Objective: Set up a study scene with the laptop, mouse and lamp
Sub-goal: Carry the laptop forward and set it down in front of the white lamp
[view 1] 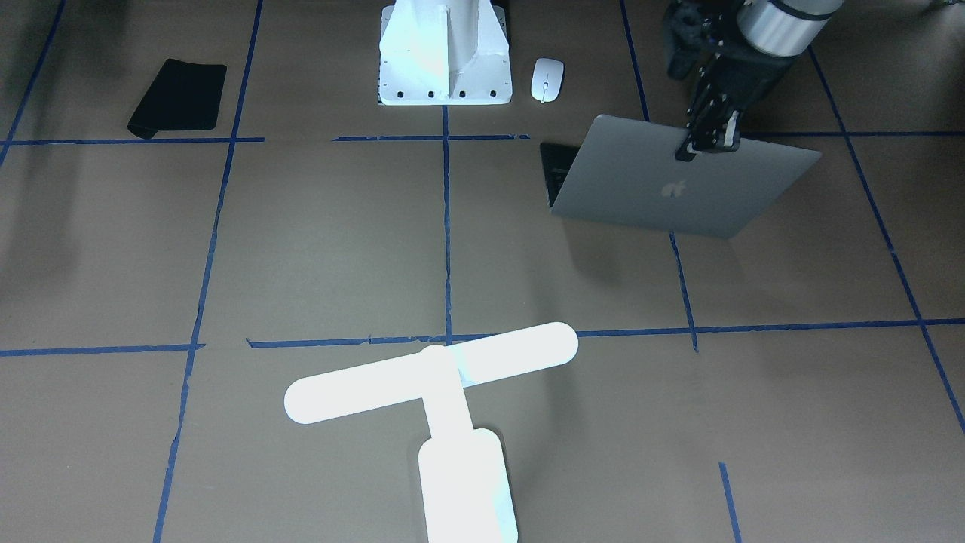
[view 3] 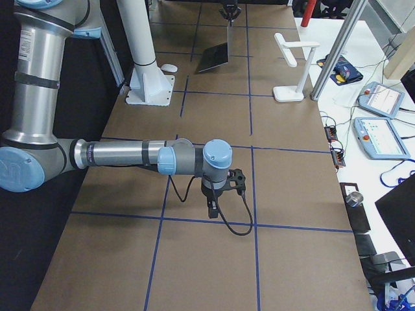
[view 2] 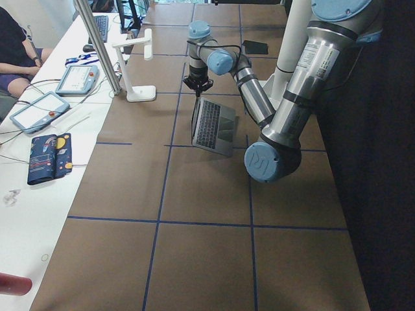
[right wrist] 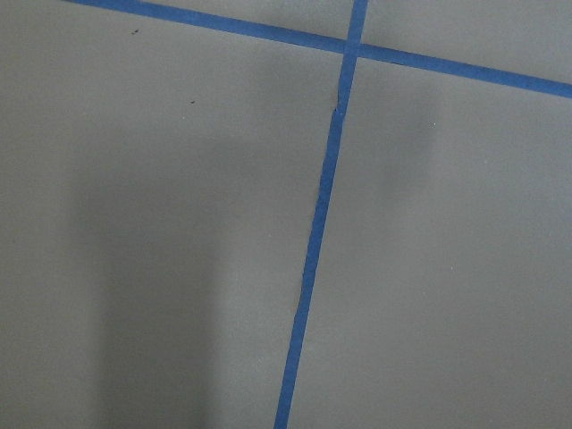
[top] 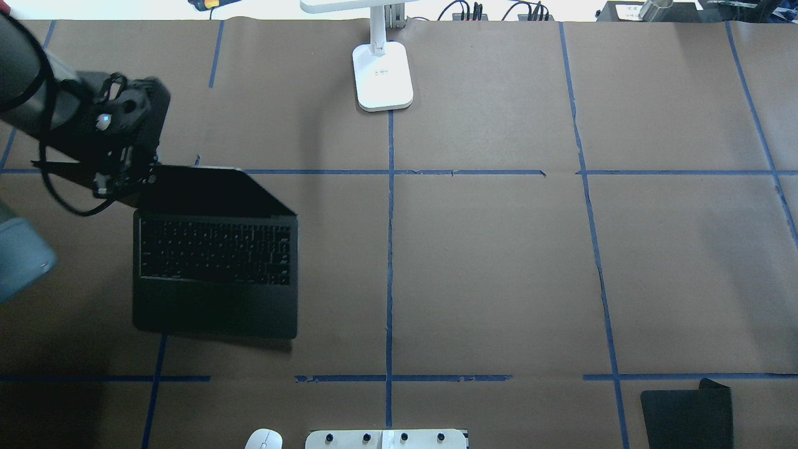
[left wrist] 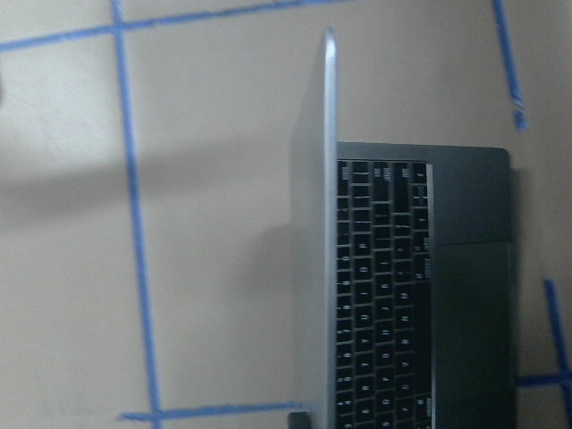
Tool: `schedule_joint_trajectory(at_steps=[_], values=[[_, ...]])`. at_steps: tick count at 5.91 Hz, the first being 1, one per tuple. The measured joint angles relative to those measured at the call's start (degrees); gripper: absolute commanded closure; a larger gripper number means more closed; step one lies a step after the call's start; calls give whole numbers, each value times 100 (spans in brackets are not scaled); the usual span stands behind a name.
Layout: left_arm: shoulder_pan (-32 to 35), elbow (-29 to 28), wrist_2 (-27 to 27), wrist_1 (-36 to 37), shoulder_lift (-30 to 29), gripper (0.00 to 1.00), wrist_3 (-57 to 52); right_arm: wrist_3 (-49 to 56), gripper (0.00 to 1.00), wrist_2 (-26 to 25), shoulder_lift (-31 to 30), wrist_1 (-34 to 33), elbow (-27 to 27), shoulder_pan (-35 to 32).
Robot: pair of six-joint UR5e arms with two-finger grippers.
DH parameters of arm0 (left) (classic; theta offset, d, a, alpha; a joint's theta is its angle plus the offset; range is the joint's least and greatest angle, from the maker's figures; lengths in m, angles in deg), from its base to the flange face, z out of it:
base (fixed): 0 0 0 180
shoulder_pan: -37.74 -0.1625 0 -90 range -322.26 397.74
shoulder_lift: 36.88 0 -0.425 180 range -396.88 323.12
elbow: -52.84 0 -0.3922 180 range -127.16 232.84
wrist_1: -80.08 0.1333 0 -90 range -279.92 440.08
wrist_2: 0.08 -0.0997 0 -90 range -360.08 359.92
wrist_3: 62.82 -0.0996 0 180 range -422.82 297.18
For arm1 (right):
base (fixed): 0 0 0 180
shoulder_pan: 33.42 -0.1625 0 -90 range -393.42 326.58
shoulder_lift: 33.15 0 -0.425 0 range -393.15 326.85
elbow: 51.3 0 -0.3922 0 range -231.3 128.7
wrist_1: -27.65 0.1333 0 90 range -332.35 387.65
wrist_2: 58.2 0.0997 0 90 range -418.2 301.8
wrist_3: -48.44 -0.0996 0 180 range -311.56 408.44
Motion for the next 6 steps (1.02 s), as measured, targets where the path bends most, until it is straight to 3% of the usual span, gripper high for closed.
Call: schedule_joint_trajectory(at_steps=[2, 4, 6], values=[[-9, -881, -90, 9, -1100, 100, 742, -1, 0, 2, 2, 2, 0, 0], [-113, -2089, -534, -95, -2303, 100, 1291, -1, 0, 2, 3, 2, 0, 0], [-385, -2984, -1077, -626, -2837, 100, 1455, -7, 0, 2, 13, 2, 0, 0]])
